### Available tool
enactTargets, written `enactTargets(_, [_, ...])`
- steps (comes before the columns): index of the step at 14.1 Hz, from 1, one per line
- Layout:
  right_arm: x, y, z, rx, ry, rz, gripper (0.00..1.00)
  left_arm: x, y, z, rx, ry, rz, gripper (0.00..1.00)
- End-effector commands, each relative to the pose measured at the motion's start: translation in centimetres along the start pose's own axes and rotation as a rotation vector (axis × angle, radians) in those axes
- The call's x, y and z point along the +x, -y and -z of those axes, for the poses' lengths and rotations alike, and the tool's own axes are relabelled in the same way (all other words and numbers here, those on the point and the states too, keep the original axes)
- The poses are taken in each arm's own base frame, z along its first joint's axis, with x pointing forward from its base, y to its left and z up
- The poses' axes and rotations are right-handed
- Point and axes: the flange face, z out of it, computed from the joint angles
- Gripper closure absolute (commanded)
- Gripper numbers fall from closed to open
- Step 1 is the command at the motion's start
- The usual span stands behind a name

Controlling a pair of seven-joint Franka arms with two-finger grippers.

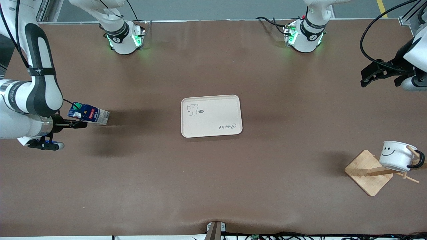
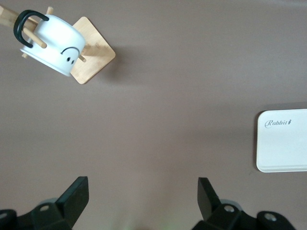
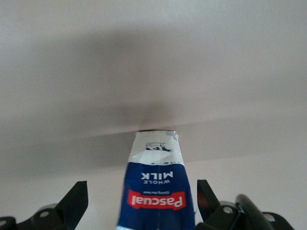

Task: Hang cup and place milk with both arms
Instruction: 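Set the milk carton on the table and open the right gripper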

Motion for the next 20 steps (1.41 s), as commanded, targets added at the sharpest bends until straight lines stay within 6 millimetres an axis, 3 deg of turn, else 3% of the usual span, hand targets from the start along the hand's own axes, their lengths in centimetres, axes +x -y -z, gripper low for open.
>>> enactTargets(1, [-0.3, 2.3, 3.9, -0.018, -0.025, 0.039, 0.0, -2.4, -0.7, 0.4, -0.001, 0.009, 0.013, 0.0])
enactTargets(3, [-0.7, 3.4, 7.2, -0.023, -0.049, 0.056, 0.0, -3.4, -1.5, 0.5, 0.003, 0.009, 0.025, 0.0])
enactTargets(5, [-1.7, 4.0, 8.9, -0.023, -0.008, 0.064, 0.0, -3.8, -2.1, 0.4, 0.005, 0.012, 0.031, 0.0])
enactTargets(7, [-2.8, 5.4, 12.3, -0.032, -0.036, 0.092, 0.0, -3.8, -2.0, 0.1, 0.006, 0.018, 0.031, 0.0])
enactTargets(10, [-5.6, 6.6, 16.1, -0.025, -0.085, 0.11, 0.0, -3.8, -1.6, -0.5, 0.009, 0.03, 0.026, 0.0])
enactTargets(12, [-8.7, 7.5, 17.5, -0.058, -0.008, 0.127, 0.0, -3.3, 0.0, -0.5, 0.004, 0.021, 0.046, 0.0])
enactTargets(13, [-10.7, 6.3, 19.9, -0.057, -0.05, 0.118, 0.0, -3.1, 0.2, -0.5, 0.002, 0.012, 0.051, 0.0])
enactTargets(14, [-13.1, 2.8, 21.7, -0.03, -0.087, 0.116, 0.0, -3.0, 0.4, -0.6, 0.002, 0.012, 0.054, 0.0])
enactTargets(15, [-14.4, 1.5, 22.0, -0.028, -0.134, 0.144, 0.0, -2.9, 0.6, -0.7, 0.002, 0.014, 0.057, 0.0])
enactTargets(18, [-20.8, 0.3, 23.6, 0.027, -0.315, -0.102, 0.0, -2.8, 1.5, -0.7, 0.001, 0.015, 0.073, 0.0])
enactTargets(20, [-21.8, 2.1, 23.6, 0.02, -0.321, -0.088, 0.0, -2.8, 1.5, -0.7, 0.001, 0.013, 0.072, 0.0])
